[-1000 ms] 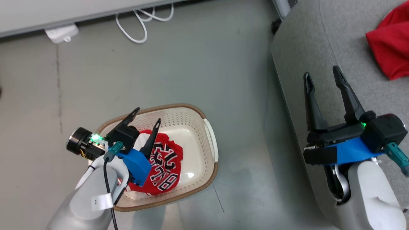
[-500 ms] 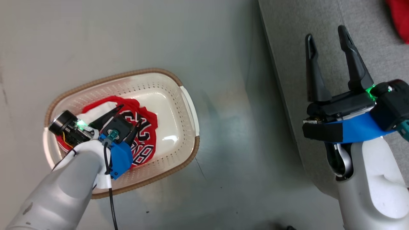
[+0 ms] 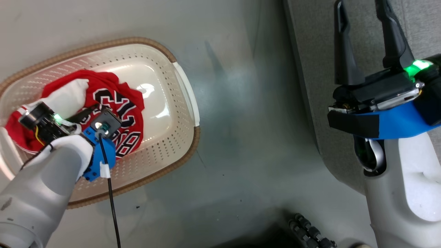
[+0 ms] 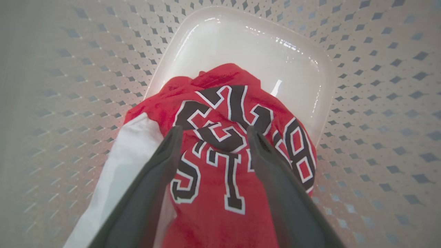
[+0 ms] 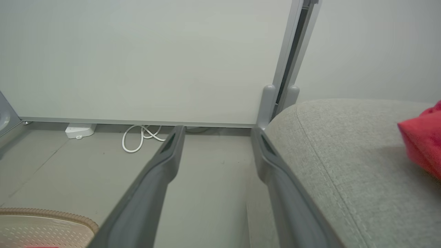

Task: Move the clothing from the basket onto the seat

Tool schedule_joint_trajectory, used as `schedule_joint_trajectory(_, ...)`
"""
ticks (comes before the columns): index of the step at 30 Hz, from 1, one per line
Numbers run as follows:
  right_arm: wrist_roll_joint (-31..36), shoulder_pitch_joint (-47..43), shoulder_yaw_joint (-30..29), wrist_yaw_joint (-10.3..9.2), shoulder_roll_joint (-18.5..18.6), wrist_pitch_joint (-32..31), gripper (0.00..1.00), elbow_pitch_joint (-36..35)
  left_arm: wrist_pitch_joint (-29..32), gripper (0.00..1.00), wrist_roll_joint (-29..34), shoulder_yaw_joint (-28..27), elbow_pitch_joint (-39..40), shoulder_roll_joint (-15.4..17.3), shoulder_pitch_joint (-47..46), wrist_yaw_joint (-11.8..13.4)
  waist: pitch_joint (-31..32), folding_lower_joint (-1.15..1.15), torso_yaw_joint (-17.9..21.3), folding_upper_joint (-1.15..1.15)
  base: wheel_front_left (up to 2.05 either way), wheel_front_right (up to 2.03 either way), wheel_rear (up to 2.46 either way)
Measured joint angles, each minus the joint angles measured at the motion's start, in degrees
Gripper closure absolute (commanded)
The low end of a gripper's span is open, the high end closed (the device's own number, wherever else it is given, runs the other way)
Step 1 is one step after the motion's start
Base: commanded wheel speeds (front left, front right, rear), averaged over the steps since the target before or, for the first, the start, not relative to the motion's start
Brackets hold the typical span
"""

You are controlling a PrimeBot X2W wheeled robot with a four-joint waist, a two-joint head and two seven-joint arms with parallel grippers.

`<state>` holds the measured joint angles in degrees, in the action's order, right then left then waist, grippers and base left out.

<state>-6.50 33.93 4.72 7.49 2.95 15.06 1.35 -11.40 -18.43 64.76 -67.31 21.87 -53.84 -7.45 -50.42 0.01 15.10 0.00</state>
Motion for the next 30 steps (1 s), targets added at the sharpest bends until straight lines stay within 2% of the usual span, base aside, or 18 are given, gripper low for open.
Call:
schedule_joint_trajectory(7, -0.16, 1.56, -0.11, 0.00, 0.00, 0.00, 0.00, -1.97, 4.14, 0.00, -1.87, 4.16, -2.44, 1.52, -4.21, 0.00, -5.35, 0.00, 1.41, 0.00, 0.00, 0.00, 0.00)
schedule_joint_trajectory(20, -0.25, 1.93, -0.59, 0.00, 0.00, 0.00, 0.00, -5.23, 9.89, 0.00, -3.33, 6.50, -4.47, 2.43, -8.54, -0.01, -10.89, -0.01, 3.05, 0.00, 0.00, 0.00, 0.00)
schedule_joint_trajectory(21, -0.25, 1.92, -0.65, 0.00, 0.00, 0.00, 0.00, -5.27, 10.05, 0.13, -3.35, 6.58, -4.48, 2.34, -8.63, -0.07, -10.97, -0.02, 2.97, 0.01, 0.00, 0.00, 0.00)
schedule_joint_trajectory(22, -0.24, 1.92, -0.67, 0.00, 0.00, 0.00, 0.00, -5.32, 10.05, 0.69, -3.38, 6.66, -4.50, 2.29, -8.73, -0.08, -11.03, -0.01, 2.90, 0.01, 0.00, 0.00, 0.00)
schedule_joint_trajectory(23, -0.24, 1.91, -0.67, 0.00, 0.00, 0.00, 0.00, -5.33, 10.04, 1.00, -3.66, 6.72, -4.52, 2.19, -8.77, -0.09, -11.05, -0.01, 2.84, 0.00, 0.00, 0.00, 0.00)
schedule_joint_trajectory(30, -0.23, 1.97, -0.78, 0.00, 0.00, 0.00, 0.00, -5.26, 9.88, 1.00, -4.75, 7.38, -4.69, 1.75, -8.77, -0.09, -10.84, -0.01, 2.54, 0.00, 0.00, 0.00, 0.00)
